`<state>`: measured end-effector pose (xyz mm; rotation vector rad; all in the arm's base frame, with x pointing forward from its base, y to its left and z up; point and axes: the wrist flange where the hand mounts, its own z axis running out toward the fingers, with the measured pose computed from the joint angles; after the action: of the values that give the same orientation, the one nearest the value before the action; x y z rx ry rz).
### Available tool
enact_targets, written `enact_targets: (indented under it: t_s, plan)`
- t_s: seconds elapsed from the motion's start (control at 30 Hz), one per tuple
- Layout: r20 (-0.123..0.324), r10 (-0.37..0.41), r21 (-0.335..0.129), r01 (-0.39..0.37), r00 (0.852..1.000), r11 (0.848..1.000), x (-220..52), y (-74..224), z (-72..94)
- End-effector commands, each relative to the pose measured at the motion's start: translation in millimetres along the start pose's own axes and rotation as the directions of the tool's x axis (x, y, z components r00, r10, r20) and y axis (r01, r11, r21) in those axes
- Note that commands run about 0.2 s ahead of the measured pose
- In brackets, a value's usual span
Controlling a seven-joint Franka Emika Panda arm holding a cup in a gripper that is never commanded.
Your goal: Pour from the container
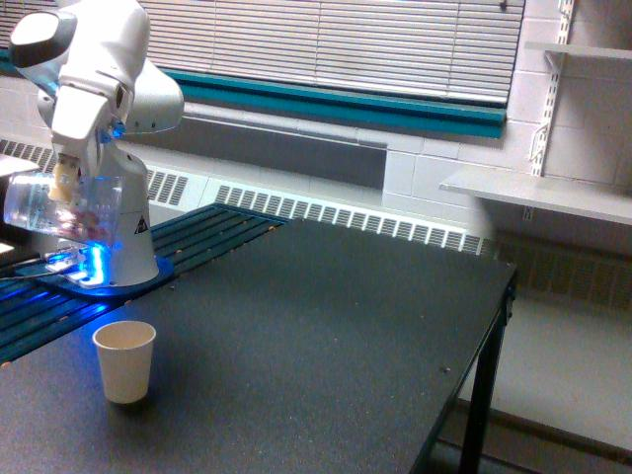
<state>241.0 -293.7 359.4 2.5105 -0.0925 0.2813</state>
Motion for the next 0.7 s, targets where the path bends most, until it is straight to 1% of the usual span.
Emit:
enact_targets:
  t_s: [0.03, 0.5, 0.7]
  plan:
    - [-0.002, -0.023, -0.007, 0.023, 1.0, 1.0, 4, 2, -1.7]
    - [-0.003, -0.028, -0.022, 0.028, 1.0, 0.999, 5, 19, -8.9]
    - [-0.01, -0.02, -0.021, 0.02, 1.0, 1.0, 6, 22, -12.6]
